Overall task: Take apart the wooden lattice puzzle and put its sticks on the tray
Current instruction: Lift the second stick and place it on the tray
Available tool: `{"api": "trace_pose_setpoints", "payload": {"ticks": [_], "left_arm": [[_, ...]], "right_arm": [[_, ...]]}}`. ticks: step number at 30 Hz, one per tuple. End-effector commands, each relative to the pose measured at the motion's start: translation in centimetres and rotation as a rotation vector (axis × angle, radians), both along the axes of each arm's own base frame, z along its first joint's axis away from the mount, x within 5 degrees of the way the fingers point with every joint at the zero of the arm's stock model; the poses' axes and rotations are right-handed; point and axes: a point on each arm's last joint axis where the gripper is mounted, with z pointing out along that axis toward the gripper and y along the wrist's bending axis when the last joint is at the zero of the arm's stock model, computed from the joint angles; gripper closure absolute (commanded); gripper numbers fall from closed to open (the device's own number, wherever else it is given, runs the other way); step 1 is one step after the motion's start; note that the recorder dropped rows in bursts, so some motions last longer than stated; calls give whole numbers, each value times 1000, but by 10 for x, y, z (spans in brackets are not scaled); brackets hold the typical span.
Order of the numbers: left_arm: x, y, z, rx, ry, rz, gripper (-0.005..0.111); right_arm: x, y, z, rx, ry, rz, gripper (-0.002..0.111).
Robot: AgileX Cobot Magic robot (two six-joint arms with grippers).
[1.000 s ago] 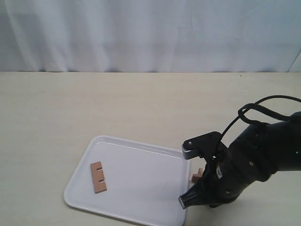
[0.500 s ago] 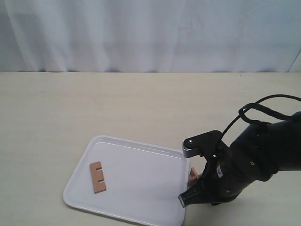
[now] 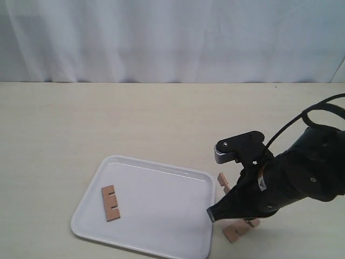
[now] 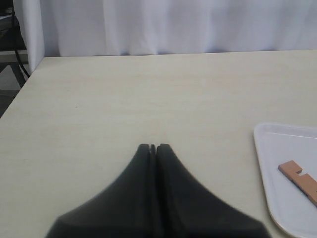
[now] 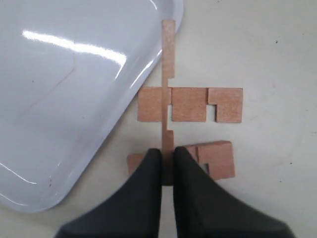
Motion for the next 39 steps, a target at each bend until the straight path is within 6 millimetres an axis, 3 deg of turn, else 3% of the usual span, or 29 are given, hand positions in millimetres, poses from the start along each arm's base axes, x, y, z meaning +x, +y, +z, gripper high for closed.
{"api": "trace_pose_setpoints", "payload": {"ticks": [1,12,17,22,26,33,39], "left_arm": [[0,0,0,3,-8,0,107],[0,0,0,3,-8,0,107],[0,0,0,3,-8,0,107],[0,0,0,3,-8,0,107],[0,0,0,3,-8,0,107],[0,0,0,3,-8,0,107],[0,0,0,3,-8,0,107]], "right_arm": [[0,-3,8,-6,-23,3,104],[13,13,31,50,-54,61,104],[28,68,48,57,-93,212,104],[56,117,23,-2,9,294,104],[71,150,-1,100,93,363,104],[85,164,-22,125,123,343,104],[95,157,-26,138,123,260,104]]}}
